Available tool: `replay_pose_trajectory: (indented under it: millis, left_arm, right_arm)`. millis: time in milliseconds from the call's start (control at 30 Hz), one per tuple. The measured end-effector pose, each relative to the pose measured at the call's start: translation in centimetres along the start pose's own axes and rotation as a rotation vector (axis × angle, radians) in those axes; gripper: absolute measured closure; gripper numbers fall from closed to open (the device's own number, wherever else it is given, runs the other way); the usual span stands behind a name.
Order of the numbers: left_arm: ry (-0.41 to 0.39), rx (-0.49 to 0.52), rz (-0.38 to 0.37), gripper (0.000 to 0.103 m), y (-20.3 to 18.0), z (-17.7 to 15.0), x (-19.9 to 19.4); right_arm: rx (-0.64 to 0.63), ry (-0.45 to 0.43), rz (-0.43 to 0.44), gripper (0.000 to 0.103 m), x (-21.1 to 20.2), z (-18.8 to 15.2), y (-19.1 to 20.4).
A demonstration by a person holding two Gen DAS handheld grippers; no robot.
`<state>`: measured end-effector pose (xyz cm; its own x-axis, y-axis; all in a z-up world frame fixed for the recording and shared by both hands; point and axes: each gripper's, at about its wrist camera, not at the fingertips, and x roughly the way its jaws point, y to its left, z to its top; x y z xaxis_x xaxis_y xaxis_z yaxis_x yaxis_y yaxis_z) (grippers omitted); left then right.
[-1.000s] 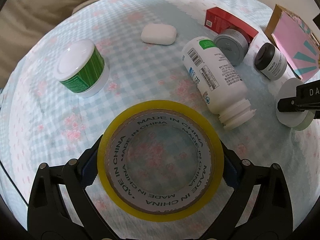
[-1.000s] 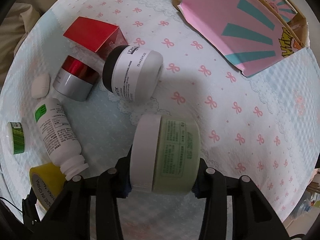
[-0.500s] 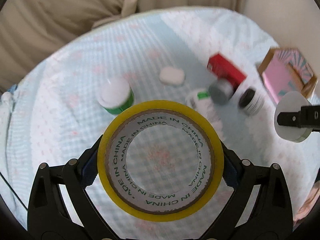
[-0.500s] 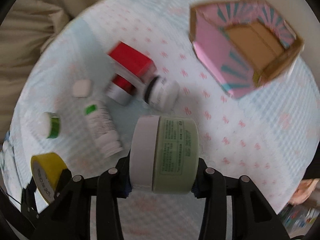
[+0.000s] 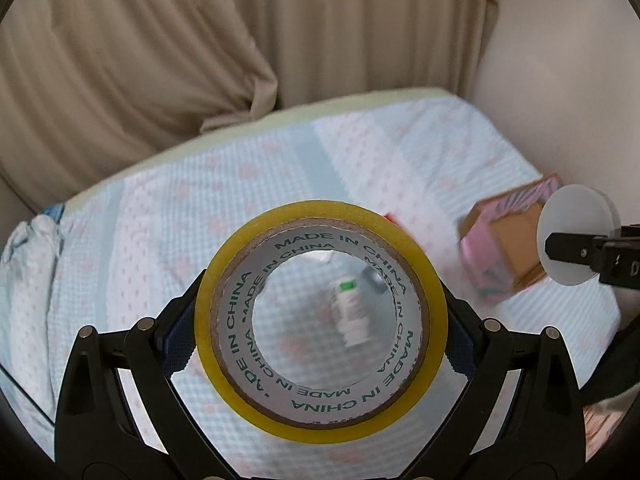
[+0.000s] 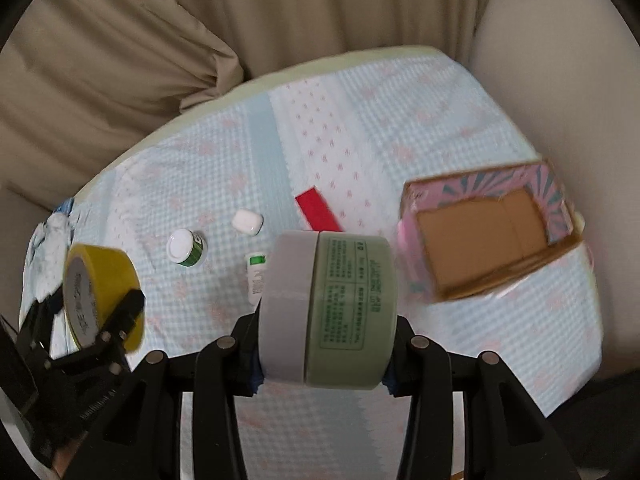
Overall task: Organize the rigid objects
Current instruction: 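Carry the tape roll and green jar into the cardboard box and release both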
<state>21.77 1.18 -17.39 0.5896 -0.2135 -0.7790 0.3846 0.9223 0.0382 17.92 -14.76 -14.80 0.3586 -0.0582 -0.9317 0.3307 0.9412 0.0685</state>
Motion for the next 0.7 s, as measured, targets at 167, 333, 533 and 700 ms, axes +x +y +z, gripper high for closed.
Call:
replay_pose_trajectory:
  millis: [167,333,533,700]
  left_arm:
    - [-0.038,-0.028,0.017,0.006,-5.4,2.4,-2.6]
    - [-0.029,-0.091,0.022,0.006,-12.1,4.2,-2.9]
    - [0.021,-0.142,-0.010,0.006,-20.6,5.9,-0.1]
    - [0.090,-0.126,-0.043,0.006,-26.7,6.5,4.2]
  right_arm:
    - [-0.098,-0.021,0.045,0.063,-2.7,1.4,-5.3]
    - [-0.180,0.015,0.083,0.063,-3.4,2.8,-12.4]
    - [-0.253,0.076,0.072,0.063,-1.7,5.2,-21.3]
    - [-0.256,0.142,0.075,0.063,1.3,7.0,-27.3]
